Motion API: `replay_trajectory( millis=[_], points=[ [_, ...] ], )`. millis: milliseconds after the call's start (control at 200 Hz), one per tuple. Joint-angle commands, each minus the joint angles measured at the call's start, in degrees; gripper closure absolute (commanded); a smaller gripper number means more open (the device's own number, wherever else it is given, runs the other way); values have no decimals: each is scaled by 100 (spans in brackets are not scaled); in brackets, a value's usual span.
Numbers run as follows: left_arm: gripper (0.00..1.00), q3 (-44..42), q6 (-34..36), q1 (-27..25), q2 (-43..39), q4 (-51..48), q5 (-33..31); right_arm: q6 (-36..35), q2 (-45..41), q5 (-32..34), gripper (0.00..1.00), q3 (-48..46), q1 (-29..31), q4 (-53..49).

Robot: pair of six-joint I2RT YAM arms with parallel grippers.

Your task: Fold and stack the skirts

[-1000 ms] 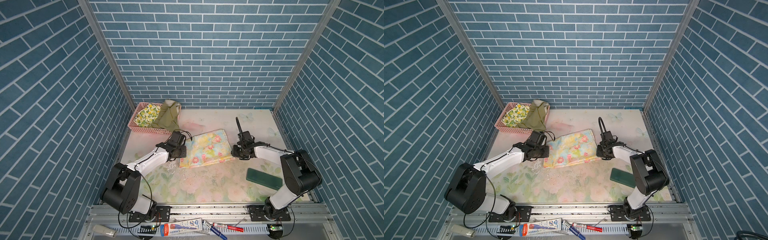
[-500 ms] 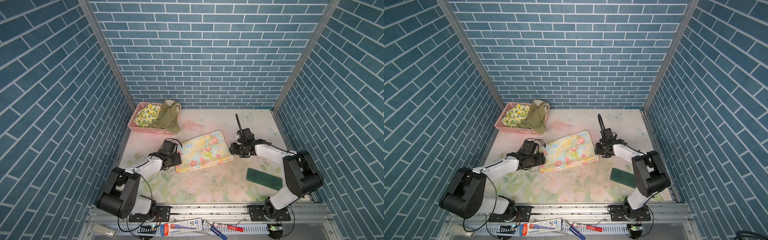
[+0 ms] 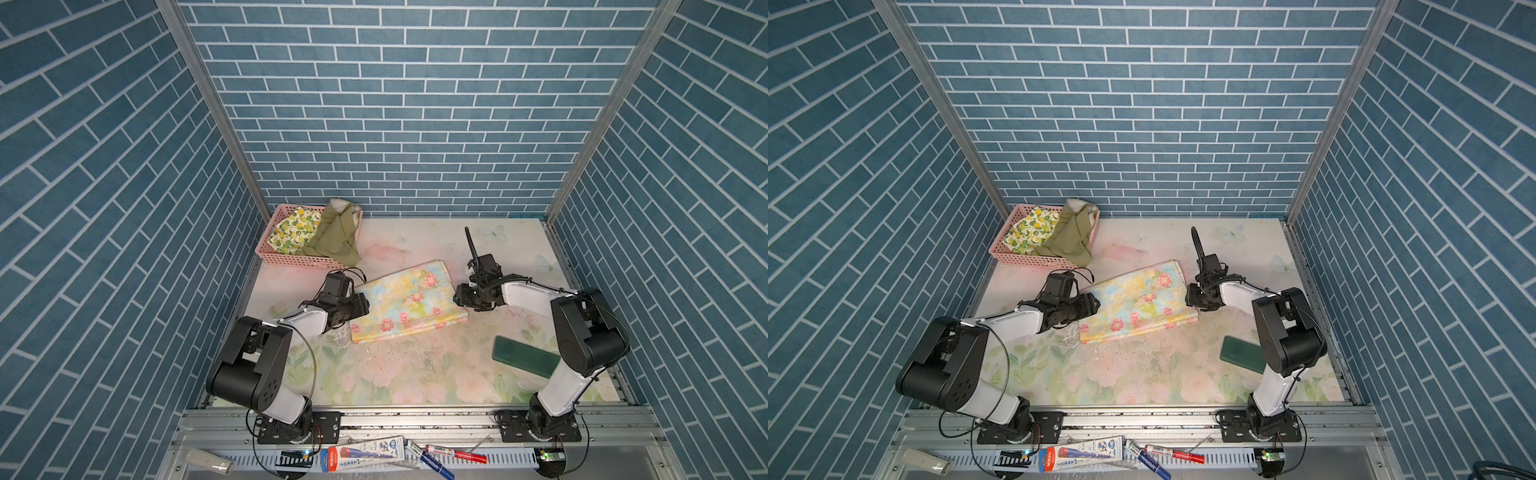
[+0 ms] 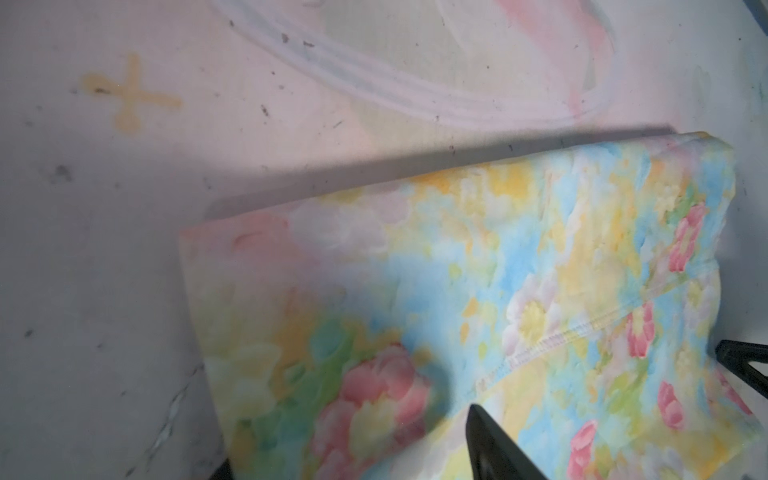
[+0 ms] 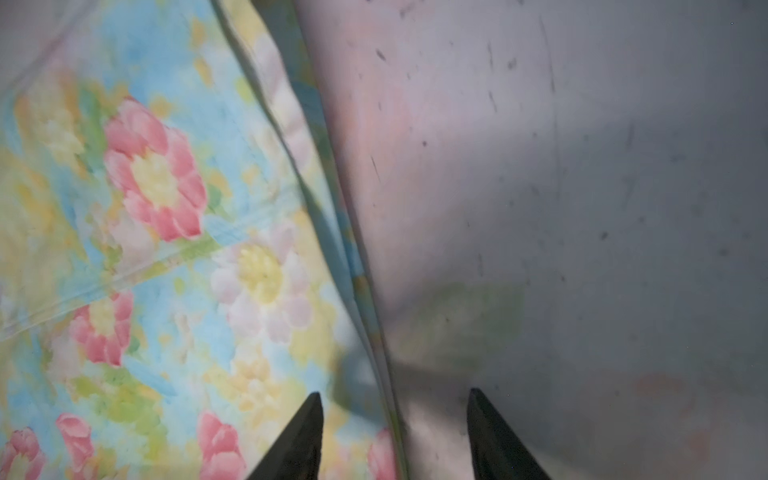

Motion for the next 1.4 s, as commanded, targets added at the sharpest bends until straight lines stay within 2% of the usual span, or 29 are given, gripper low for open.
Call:
replay_trajectory(
  millis=[0,80,150,185,280,460,665,840,985,1135,1235,1395],
  points=[
    [31,-311,64,31,504,-836,232,-77,250,-131,45,182,24,221],
    [36,-376,91,40,594,-845,219,-42,362,-132,45,195,48,291],
    [52,-381,91,40,696,-787,293,-17,453,-150,45,204,76,356],
    [68,-361,91,40,745,-766,321,-10,500,-168,45,209,86,379],
    [100,-217,158,50,784,-844,224,29,565,-168,45,172,87,447],
    [100,128,291,49,380,-1242,-123,236,434,105,45,77,88,425],
    [100,505,626,-45,-592,-2135,-665,399,113,358,45,-129,81,495],
    [100,1253,1000,-357,-759,-3022,-1287,659,172,49,46,-296,116,984],
    [100,1988,1127,-778,-445,-3440,-1833,891,203,-104,46,-460,293,1404],
    [100,2937,1220,-1436,211,-3911,-2416,1289,212,-131,49,-744,376,1816],
    [100,3616,1247,-1870,734,-4206,-2744,1556,221,-148,54,-997,389,2155],
    [100,4626,1218,-2348,1571,-4392,-2693,2011,315,-317,67,-1363,402,2814]
  ],
)
